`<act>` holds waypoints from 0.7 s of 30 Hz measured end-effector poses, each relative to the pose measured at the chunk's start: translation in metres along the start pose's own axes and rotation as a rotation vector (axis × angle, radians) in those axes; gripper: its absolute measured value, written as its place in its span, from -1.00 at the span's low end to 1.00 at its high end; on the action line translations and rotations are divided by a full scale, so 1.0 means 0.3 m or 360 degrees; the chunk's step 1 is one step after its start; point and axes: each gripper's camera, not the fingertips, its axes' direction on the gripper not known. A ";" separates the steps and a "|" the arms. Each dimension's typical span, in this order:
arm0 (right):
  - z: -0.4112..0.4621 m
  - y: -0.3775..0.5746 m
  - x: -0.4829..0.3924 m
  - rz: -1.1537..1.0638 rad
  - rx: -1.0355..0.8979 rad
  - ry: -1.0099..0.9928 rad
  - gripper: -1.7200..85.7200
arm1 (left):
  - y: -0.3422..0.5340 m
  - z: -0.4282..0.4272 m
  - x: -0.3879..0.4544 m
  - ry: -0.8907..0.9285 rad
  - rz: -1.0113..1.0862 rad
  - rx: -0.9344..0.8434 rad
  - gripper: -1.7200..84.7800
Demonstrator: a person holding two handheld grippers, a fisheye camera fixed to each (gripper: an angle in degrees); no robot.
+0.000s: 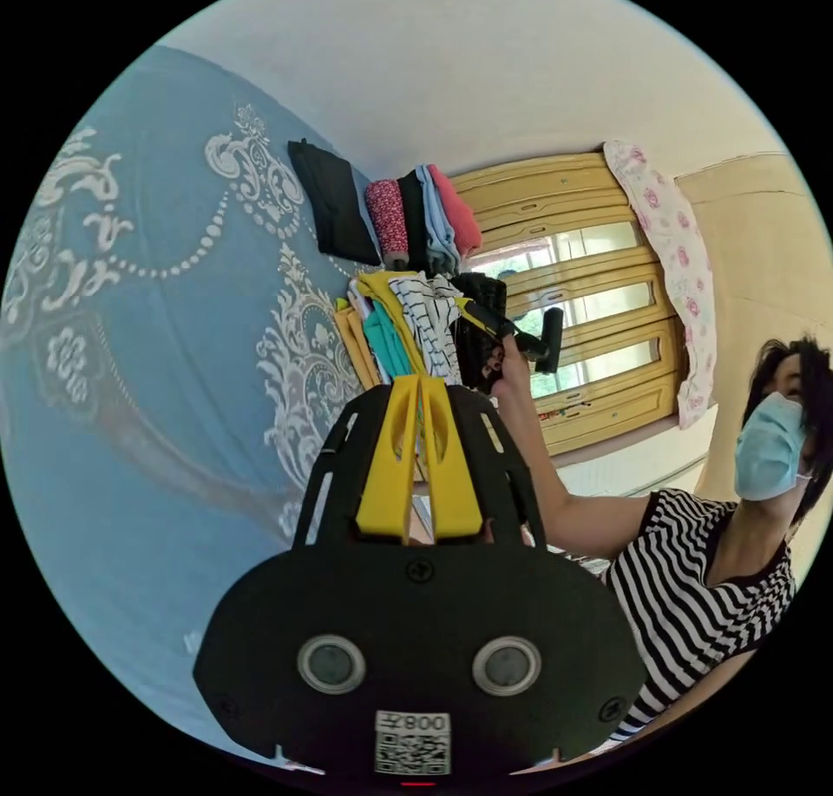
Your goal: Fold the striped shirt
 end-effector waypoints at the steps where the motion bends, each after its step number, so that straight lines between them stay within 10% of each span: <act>1: -0.050 0.016 0.005 0.0004 0.0021 -0.0014 -0.91 | 0.042 -0.029 0.019 0.0001 -0.0008 0.0019 -0.96; 21: -1.344 0.597 0.056 -0.0452 0.0289 -0.0452 -0.93 | 0.935 -0.465 0.381 0.0009 0.0014 0.0147 -0.94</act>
